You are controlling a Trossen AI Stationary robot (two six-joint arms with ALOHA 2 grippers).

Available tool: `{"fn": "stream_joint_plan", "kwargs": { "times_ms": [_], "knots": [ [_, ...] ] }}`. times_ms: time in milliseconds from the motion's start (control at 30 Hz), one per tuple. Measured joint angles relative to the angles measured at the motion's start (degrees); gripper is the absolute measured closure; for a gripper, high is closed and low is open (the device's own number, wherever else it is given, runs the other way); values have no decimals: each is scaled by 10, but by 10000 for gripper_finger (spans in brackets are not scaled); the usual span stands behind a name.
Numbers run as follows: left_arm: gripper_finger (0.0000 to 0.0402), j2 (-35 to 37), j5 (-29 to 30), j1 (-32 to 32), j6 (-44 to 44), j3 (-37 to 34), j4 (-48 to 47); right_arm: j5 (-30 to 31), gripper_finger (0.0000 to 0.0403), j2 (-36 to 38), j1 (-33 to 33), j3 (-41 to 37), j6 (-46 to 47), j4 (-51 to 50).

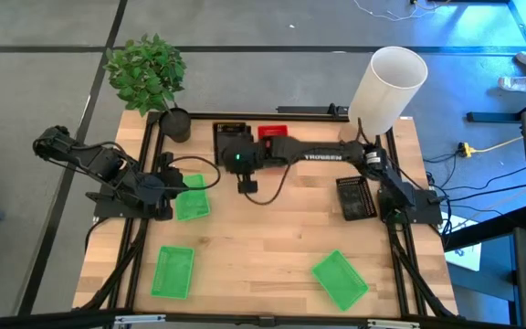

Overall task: Stack baskets by color
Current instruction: Stack the middle left black bin on the top black bin

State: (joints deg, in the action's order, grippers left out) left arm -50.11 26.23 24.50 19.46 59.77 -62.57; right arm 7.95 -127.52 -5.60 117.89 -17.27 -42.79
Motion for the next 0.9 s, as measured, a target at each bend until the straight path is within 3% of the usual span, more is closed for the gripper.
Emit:
{"fn": "stream_joint_plan", "kwargs": {
  "times_ms": [500, 900],
  "knots": [
    [401, 0, 20, 0, 44, 0, 0, -79, 403, -10, -94, -27, -12, 49],
    [401, 0, 47, 0, 44, 0, 0, -96, 403, -11, -105, -108, -14, 130]
  ]
}}
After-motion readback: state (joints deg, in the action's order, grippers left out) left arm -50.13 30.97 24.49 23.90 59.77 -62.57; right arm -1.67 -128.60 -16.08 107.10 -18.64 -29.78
